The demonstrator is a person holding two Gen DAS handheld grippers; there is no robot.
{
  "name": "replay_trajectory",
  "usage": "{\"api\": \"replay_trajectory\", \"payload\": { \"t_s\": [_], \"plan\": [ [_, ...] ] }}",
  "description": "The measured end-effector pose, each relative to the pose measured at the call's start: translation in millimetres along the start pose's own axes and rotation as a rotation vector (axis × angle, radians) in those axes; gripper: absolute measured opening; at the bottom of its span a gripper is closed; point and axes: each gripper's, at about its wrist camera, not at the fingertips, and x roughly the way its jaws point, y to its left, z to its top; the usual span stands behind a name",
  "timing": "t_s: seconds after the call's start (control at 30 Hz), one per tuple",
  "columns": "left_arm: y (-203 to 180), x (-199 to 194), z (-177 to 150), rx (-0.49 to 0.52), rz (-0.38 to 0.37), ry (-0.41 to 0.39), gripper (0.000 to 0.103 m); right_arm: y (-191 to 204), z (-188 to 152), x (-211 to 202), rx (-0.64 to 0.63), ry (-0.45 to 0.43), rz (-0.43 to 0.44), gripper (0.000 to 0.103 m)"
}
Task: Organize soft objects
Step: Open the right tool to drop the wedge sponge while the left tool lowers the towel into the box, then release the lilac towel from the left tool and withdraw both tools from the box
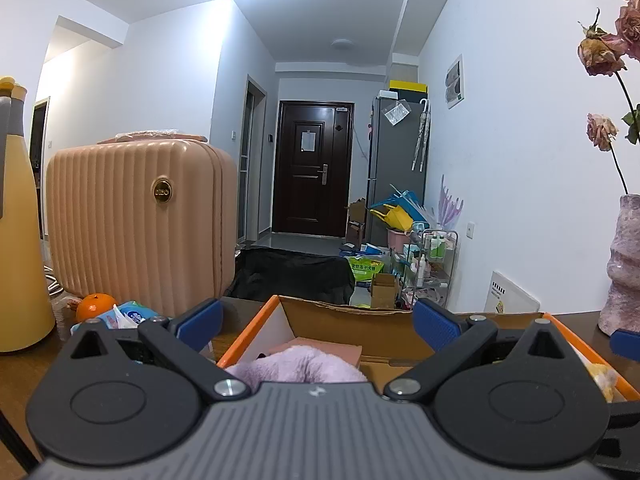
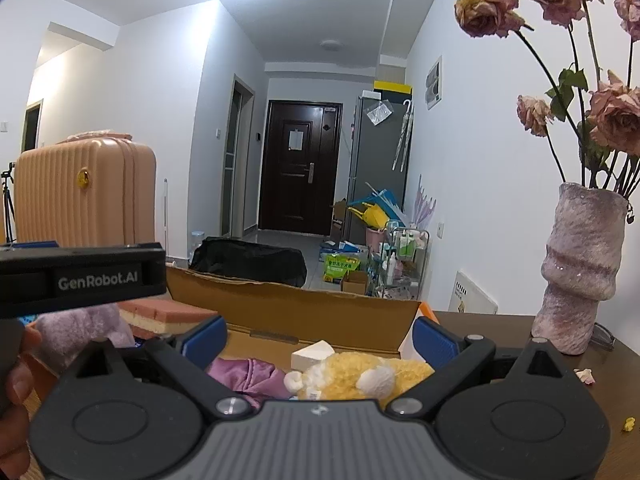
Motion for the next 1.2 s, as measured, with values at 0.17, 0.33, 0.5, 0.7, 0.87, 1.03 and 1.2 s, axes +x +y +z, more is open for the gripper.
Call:
{"api": "replay_trajectory", "payload": {
  "t_s": [0.17,0.33,0.5,0.7,0.87,1.03,1.2],
  "plan": [
    [5.9,-7.8,-1.5,0.001,0.007,0.004,0.103,-1.0,0.6,-10.7,0.001,-0.02,-0.002,0.103],
    [11.2,-17.6,-3.4,-0.001,0.016,0.013,0.103,0.2,-3.6,-24.1,-0.008,-0.026,-0.002,0.103],
    [17.1,-29.8,-5.5,0.0,0.02,0.017,0.103,1.0,-8.5,-37.2,-0.021,-0.033,-0.002,0.103],
    [23.4,-45.1,-9.9,0.006,0.023,0.024,0.103,1.0,-14.3,-56.4,-0.025,-0.036,0.006,0.103],
    [28.9,-59.1,-12.8,0.012,0.025,0.03,0.103,0.4,-18.5,-74.8,-0.019,-0.048,0.01,0.103],
    [35.6,-72.2,-16.6,0.017,0.025,0.041,0.103,-0.5,-23.8,-92.8,-0.019,-0.053,0.015,0.103],
    [43.3,-87.1,-19.7,0.015,0.017,0.052,0.103,-1.5,-27.4,-108.1,-0.018,-0.053,0.017,0.103]
  ]
}}
